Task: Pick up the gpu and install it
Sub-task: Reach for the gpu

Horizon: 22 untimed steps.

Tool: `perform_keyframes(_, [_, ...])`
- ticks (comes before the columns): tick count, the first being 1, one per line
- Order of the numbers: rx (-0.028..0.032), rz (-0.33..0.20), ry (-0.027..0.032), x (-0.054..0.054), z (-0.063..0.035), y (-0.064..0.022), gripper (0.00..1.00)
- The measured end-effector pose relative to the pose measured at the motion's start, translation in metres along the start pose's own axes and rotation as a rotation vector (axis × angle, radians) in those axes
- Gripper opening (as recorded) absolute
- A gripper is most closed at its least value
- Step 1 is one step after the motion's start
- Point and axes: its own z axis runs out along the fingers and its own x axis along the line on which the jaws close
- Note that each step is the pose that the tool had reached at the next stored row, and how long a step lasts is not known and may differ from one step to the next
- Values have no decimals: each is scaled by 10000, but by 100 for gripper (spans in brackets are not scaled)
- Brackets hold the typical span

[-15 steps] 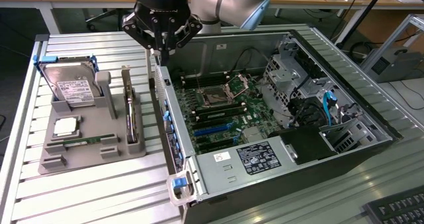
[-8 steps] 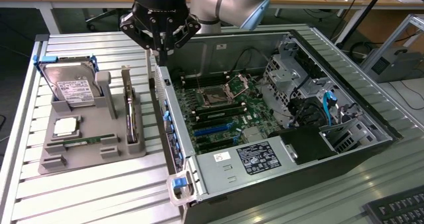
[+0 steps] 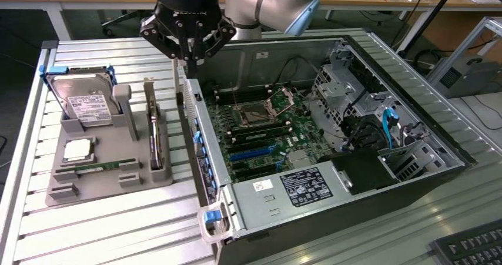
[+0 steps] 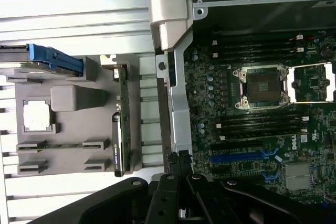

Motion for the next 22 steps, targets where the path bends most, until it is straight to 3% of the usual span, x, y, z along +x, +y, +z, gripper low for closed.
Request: perform_keyframes(22, [1, 2, 0, 56, -1, -4, 11])
